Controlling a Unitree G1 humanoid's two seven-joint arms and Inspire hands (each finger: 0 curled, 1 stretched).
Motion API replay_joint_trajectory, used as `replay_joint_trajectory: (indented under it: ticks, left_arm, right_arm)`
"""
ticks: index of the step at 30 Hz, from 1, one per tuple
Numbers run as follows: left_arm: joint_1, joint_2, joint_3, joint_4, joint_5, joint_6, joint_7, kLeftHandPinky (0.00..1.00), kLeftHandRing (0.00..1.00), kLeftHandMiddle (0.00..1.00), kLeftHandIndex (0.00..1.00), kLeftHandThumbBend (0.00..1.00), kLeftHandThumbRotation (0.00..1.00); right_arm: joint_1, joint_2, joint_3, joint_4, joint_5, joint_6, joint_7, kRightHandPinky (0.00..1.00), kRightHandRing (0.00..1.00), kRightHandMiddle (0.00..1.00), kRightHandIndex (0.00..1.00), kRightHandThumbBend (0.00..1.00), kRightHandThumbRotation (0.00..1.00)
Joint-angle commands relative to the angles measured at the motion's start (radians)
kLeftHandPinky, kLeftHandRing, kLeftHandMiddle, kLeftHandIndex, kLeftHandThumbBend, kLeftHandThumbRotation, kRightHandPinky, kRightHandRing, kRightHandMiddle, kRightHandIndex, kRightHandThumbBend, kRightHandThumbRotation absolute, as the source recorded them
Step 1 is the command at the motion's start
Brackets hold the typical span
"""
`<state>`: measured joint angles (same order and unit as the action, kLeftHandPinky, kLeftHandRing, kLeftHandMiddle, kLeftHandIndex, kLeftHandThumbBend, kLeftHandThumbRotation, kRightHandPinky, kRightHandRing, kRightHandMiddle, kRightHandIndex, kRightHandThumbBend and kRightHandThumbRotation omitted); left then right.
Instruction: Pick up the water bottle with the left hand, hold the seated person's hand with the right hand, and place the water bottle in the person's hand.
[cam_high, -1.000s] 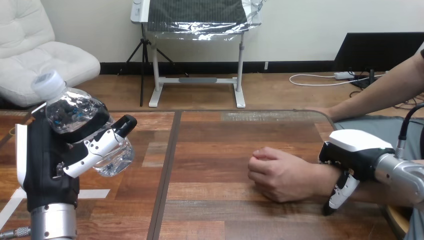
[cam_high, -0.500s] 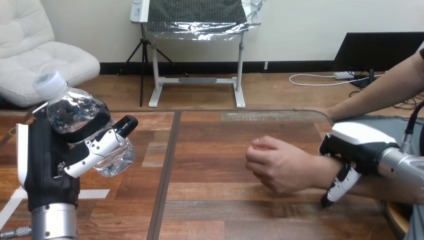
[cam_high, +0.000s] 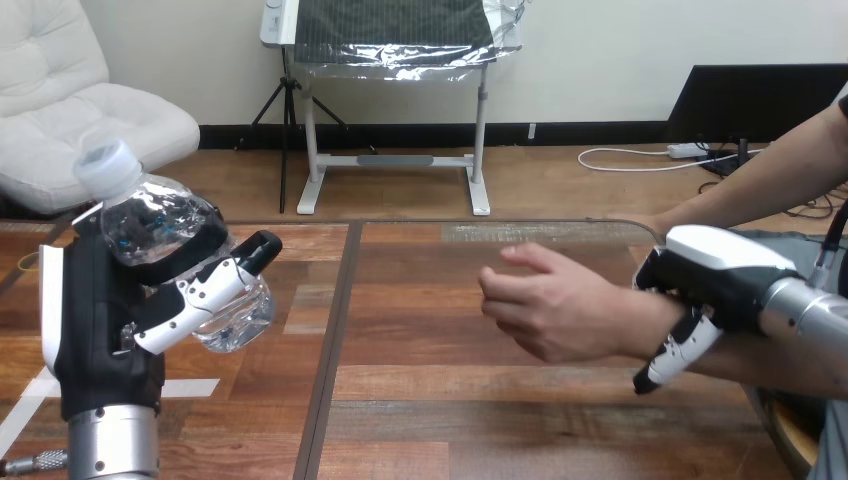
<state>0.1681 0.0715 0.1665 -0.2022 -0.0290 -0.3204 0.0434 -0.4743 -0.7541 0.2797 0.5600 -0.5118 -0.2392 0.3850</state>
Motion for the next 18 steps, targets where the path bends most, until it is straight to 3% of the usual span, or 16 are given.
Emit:
replay_joint_trajectory:
  ticks: [1,18]
  left_arm:
    - [-0.087,-0.006,-0.016,-0.028,0.008,-0.031,0.004,0.18,0.23,0.29,0.35,0.56,0.00]
    - [-0.097,-0.020,-0.027,-0.032,-0.018,-0.014,-0.010,0.18,0.24,0.30,0.35,0.56,0.00]
  right_arm:
    - [-0.012,-0.014,-0.041,-0.039,0.027,0.037,0.018,0.15,0.19,0.25,0.25,0.79,0.00]
    - [-0.015,-0.022,-0.065,-0.096,0.063,0.063,0.074,0.19,0.23,0.30,0.30,0.85,0.00]
